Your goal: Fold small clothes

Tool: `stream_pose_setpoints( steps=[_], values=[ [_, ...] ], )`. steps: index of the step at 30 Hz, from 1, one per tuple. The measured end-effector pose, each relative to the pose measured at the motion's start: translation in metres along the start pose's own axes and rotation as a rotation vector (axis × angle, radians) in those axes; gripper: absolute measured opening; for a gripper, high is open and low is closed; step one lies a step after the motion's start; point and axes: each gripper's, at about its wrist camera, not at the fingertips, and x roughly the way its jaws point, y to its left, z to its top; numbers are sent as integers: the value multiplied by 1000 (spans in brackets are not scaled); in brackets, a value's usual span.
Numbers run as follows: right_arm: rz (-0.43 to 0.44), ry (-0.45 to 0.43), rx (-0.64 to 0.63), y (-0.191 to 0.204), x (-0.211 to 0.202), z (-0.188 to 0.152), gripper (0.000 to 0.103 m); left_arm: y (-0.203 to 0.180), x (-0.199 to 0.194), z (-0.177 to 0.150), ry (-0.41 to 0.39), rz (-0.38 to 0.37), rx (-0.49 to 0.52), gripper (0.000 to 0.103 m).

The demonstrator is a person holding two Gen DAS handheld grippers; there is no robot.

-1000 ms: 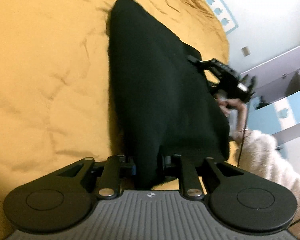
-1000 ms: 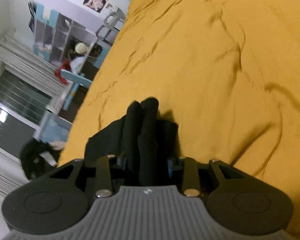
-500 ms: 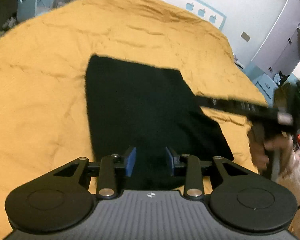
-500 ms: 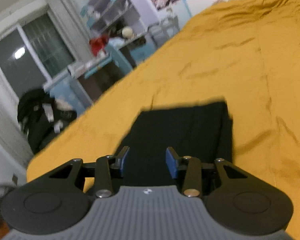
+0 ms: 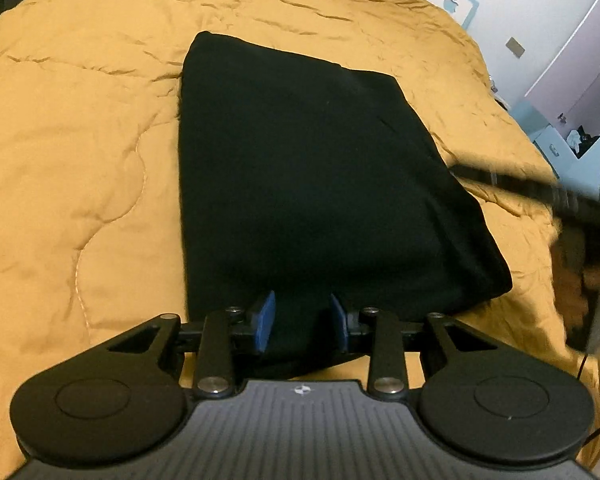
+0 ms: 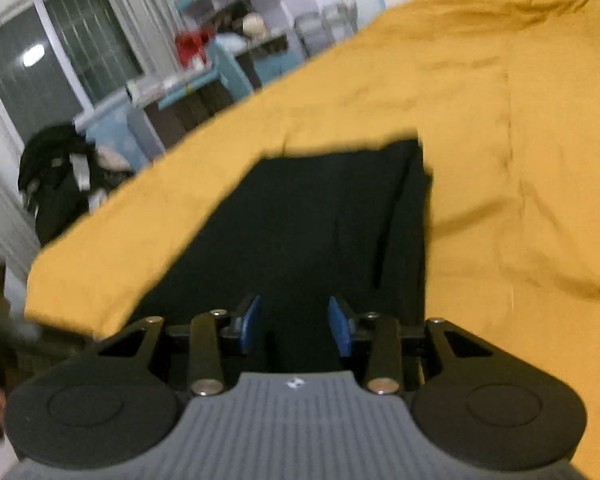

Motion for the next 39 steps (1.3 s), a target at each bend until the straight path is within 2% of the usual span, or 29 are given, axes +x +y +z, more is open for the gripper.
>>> stream_pose_setpoints(
  steps=[2, 4, 5, 9, 10, 12, 13, 14, 15, 17, 19, 23, 24, 27, 30, 32, 34, 36, 39],
  values=[
    [-44, -51, -35, -4, 18, 18, 43, 0, -2, -2, 0, 2, 4, 39],
    [-107, -65, -44, -14, 44, 37, 54, 1, -3, -5, -5, 5, 13, 39],
    [-138, -71, -35, -21, 57, 45, 54, 1, -3, -7, -7, 5, 17, 39],
    [-244, -68, 92, -64, 104, 66, 59, 3, -4, -13, -18, 4, 26, 40],
    [-241, -70, 141, -73, 111, 69, 59, 4, -4, -14, -18, 1, 23, 40],
    [-162, -81, 243, -92, 119, 71, 59, 6, -5, -14, -18, -10, 11, 40],
    [-119, -75, 280, -97, 122, 72, 49, 8, -5, -14, -17, -17, 3, 40],
    [-70, -55, 310, -101, 128, 72, 36, 10, -5, -15, -16, -24, -2, 40],
    [-55, -37, 319, -102, 132, 73, 17, 11, -5, -15, -14, -28, -6, 40],
    [-71, -53, 308, -98, 130, 77, 13, 14, -5, -15, -14, -38, -14, 40],
    [-107, -92, 265, -89, 125, 85, 4, 14, -6, -15, -17, -42, -17, 40],
    [-179, 17, 237, -99, 154, 79, 7, 12, -3, -16, -22, -34, -5, 40],
    [-190, 13, 214, -97, 154, 77, 10, 11, -3, -16, -21, -33, -7, 40],
    [-214, -30, 228, -95, 133, 78, 38, 11, -5, -15, -11, -41, -3, 42],
    [-104, -65, 266, -82, 75, 71, 37, 14, -16, -10, -14, -64, -31, 42],
    [-71, -56, 210, -61, 30, 60, 38, 16, -29, -10, -41, -56, -51, 42],
    [-80, -29, 122, -35, -18, 36, 42, 17, -43, -13, -75, -39, -65, 42],
    [-90, -8, 85, -16, -49, 9, 48, 21, -56, -18, -109, -35, -88, 42],
    [-145, 25, 51, 3, -77, -34, 49, 31, -70, -21, -146, -20, -136, 42]
  ],
)
